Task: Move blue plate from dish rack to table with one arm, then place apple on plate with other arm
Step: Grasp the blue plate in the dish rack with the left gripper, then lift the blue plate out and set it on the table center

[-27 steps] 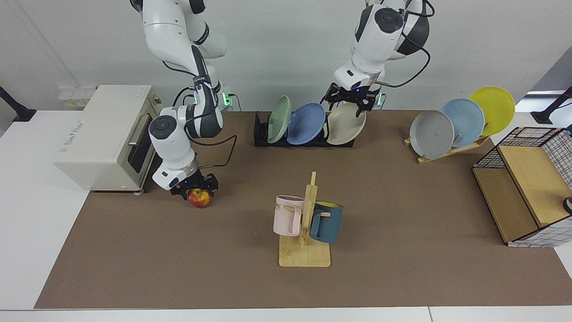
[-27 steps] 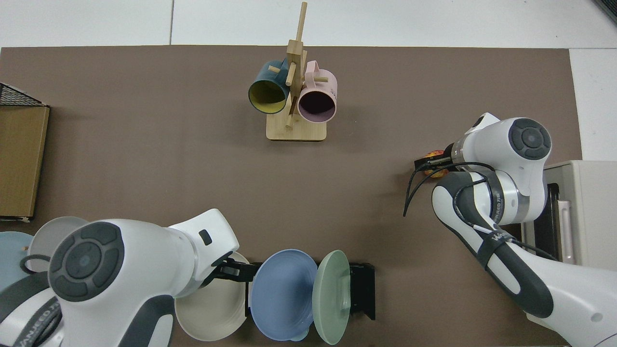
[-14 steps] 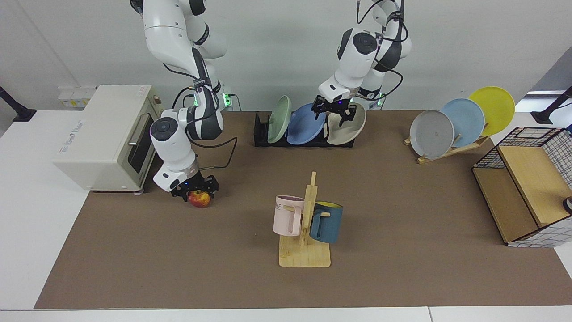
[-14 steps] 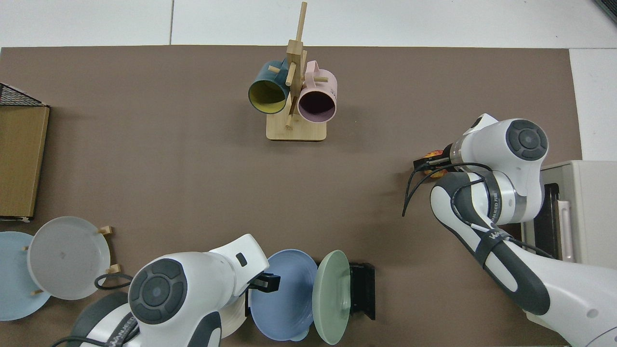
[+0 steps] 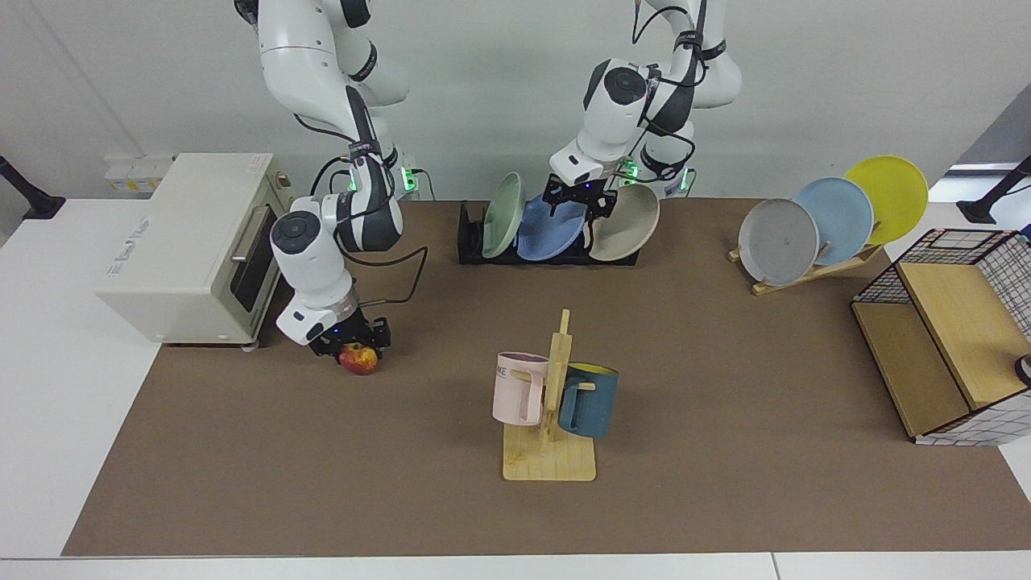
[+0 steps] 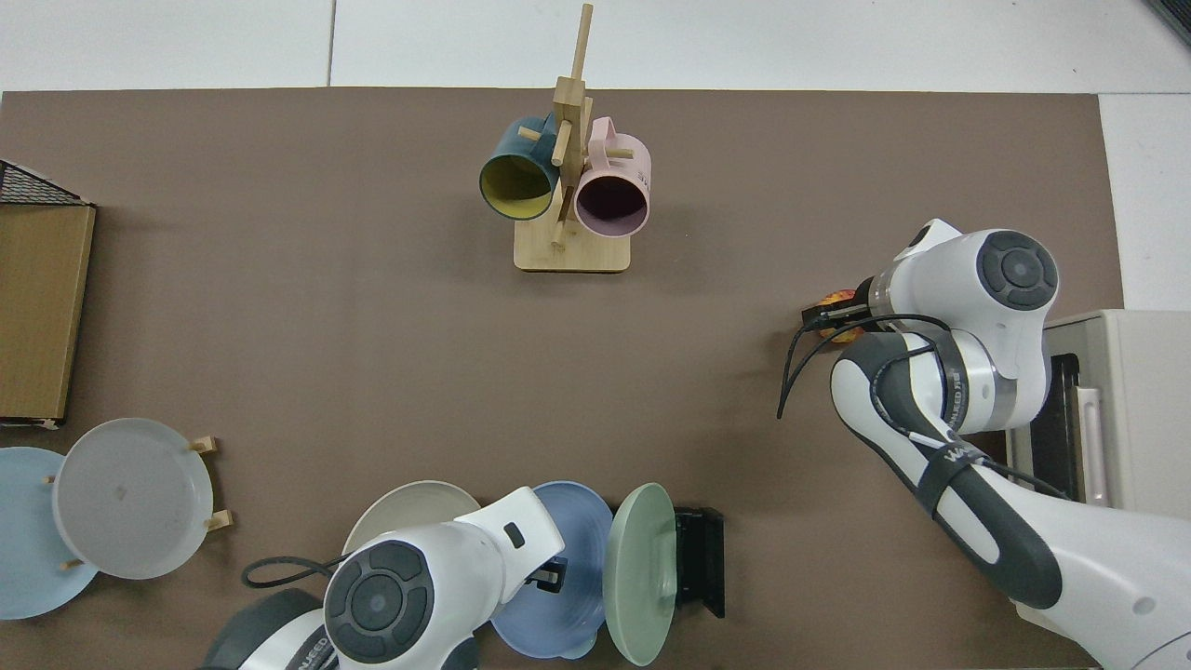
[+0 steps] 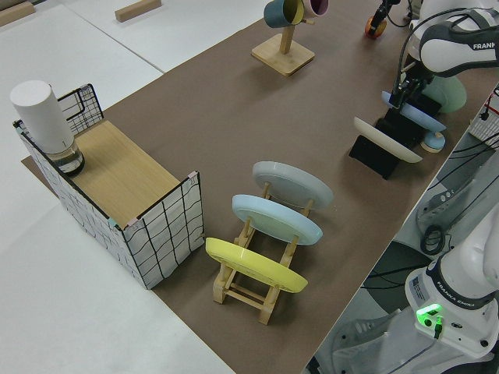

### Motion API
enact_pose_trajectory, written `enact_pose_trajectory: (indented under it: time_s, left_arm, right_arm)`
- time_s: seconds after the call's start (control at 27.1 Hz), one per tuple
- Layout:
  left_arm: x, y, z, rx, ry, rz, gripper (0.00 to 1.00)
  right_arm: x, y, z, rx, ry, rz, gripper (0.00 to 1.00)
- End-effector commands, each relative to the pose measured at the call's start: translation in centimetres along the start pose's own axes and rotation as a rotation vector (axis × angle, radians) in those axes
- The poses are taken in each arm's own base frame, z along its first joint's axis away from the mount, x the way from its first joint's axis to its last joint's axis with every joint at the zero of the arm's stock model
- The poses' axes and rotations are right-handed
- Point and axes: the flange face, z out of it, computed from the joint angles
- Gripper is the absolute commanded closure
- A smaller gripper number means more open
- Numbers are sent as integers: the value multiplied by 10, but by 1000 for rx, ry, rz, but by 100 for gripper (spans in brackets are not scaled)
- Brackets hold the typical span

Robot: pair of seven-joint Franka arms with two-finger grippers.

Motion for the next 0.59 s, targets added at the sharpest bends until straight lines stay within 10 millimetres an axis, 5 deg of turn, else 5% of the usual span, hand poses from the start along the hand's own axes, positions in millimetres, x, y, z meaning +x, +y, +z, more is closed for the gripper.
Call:
enact_pose_trajectory:
  time_s: [0.0, 0.15, 0.26, 0.55]
  left_arm:
    - [-7, 0, -1, -3, 5, -18, 70]
    - [-6, -2, -4, -5, -20, -20, 99]
    - [-4, -6, -14, 0, -54, -5, 100]
    - [32, -51, -86, -102, -31, -52, 100]
  right_arm:
    - [0, -1, 4, 11, 17, -13, 100]
    - [0, -1, 4, 11, 17, -10, 100]
    - [0, -1, 4, 10, 17, -14, 100]
    - [0, -1, 3, 11, 17, -9, 100]
